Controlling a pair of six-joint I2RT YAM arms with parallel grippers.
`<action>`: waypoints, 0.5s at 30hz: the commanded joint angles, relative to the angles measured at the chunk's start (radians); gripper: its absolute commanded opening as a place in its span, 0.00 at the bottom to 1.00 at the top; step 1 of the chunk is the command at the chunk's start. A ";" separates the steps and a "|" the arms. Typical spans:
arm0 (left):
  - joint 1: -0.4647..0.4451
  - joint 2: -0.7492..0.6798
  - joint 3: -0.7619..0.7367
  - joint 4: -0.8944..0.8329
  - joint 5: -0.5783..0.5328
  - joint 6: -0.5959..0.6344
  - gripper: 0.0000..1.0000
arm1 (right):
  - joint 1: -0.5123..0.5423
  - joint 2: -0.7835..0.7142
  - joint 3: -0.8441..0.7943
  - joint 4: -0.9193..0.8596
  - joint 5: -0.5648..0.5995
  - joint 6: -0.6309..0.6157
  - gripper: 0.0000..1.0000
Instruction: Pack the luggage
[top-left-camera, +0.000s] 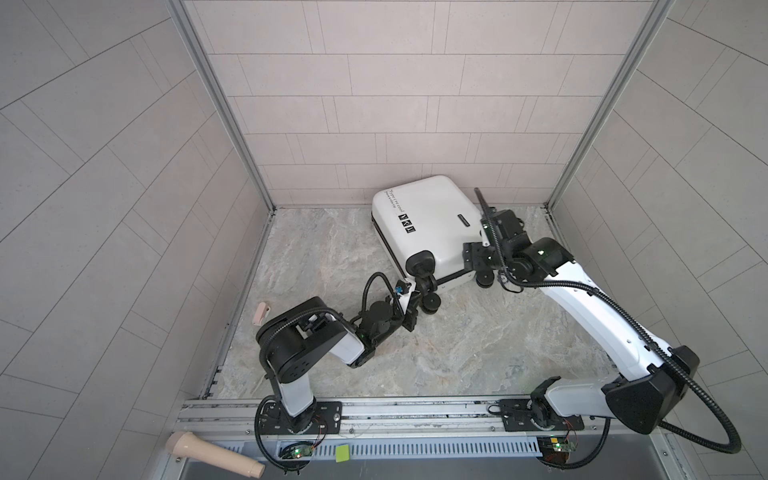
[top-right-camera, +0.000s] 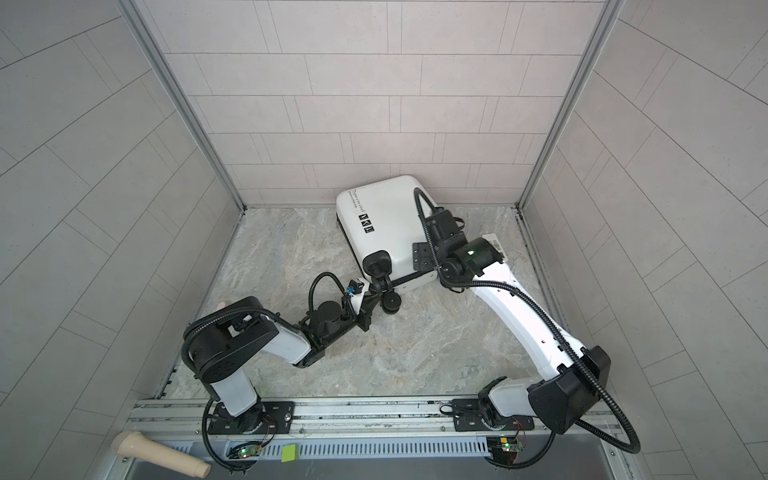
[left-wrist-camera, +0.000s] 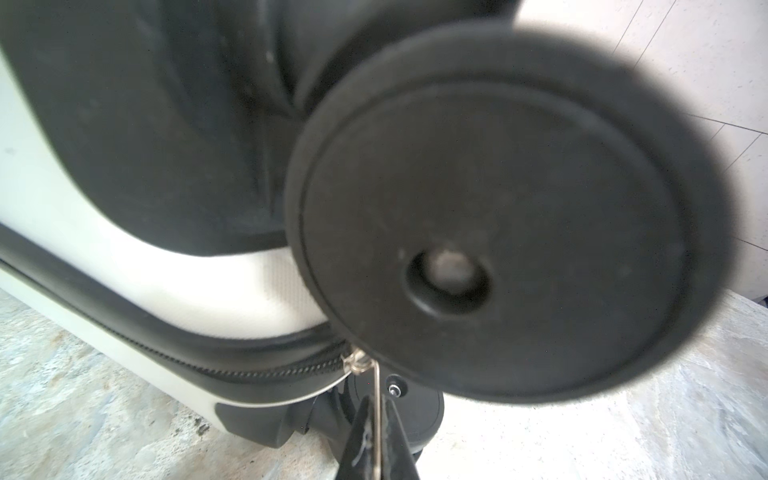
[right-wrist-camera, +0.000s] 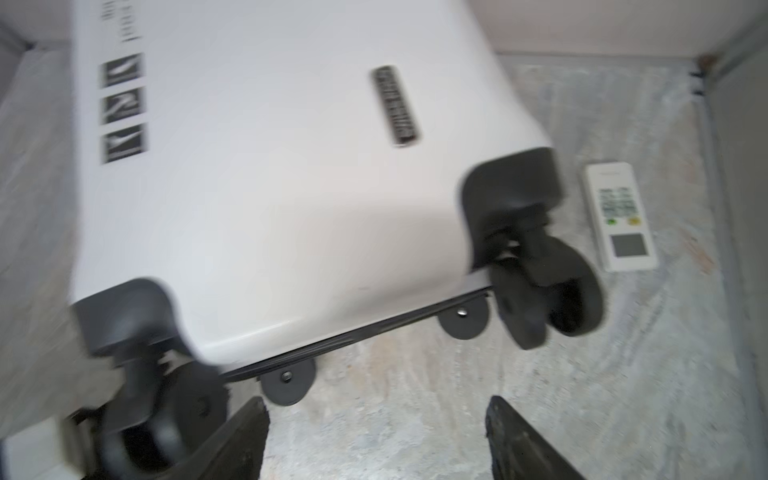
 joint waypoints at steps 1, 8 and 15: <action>-0.020 0.017 0.011 0.071 0.053 -0.009 0.00 | -0.145 -0.013 -0.078 -0.023 -0.039 -0.032 0.84; -0.020 -0.010 0.005 0.071 0.042 -0.015 0.00 | -0.257 0.043 -0.134 0.051 -0.090 -0.134 0.84; -0.020 -0.005 0.015 0.065 0.064 -0.041 0.00 | -0.261 0.204 -0.032 0.039 -0.082 -0.230 0.82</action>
